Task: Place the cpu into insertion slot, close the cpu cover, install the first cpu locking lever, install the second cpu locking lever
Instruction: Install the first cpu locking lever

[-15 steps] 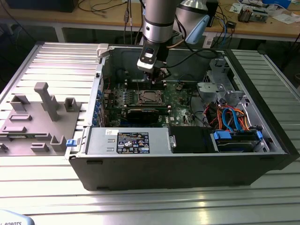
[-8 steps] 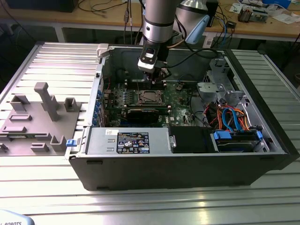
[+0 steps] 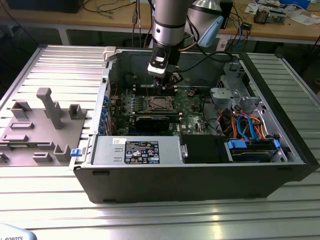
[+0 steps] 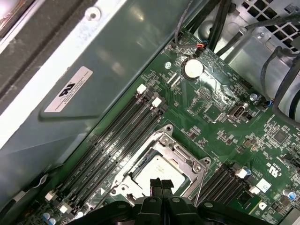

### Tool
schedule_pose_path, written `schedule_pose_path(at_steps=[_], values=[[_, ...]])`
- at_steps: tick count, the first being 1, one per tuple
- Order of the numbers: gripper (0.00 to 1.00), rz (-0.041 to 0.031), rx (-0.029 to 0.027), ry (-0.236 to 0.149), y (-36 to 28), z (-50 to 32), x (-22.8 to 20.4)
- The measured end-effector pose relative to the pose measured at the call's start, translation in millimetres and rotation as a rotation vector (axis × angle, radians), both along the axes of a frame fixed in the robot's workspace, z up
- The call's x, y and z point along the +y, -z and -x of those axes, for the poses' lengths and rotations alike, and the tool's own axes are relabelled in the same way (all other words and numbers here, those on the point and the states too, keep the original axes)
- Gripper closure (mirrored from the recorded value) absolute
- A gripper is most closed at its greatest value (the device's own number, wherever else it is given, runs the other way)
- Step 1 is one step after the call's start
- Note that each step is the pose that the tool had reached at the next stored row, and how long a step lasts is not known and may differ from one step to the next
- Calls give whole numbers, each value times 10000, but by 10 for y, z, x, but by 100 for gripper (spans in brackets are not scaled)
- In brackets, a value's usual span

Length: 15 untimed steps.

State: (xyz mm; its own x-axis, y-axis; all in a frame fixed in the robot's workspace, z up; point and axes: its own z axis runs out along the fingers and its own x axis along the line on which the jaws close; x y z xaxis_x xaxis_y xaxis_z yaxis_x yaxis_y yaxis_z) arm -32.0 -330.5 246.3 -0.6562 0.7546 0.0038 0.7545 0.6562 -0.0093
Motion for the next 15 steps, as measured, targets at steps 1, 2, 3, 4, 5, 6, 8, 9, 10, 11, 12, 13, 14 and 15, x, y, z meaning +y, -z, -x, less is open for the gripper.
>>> schedule_pose_path(at_steps=[1,2,3,4,5,6,8,9,10,11,12,13,14,15], values=[[89,0,0,-18,0,0,0],[89,0,0,-37,0,0,0],[89,0,0,-56,0,0,0],[89,1,0,-75,0,0,0],[89,0,0,-104,0,0,0],[89,0,0,-120,0,0,0],[89,0,0,-169,0,0,0],[89,0,0,-188,0,0,0],[89,0,0,-208,0,0,0],[89,0,0,-232,0,0,0],[89,0,0,-250,0,0,0],[89,0,0,-274,0,0,0],[89,0,1,-305,0,0,0],[89,0,0,-328,0,0,0]])
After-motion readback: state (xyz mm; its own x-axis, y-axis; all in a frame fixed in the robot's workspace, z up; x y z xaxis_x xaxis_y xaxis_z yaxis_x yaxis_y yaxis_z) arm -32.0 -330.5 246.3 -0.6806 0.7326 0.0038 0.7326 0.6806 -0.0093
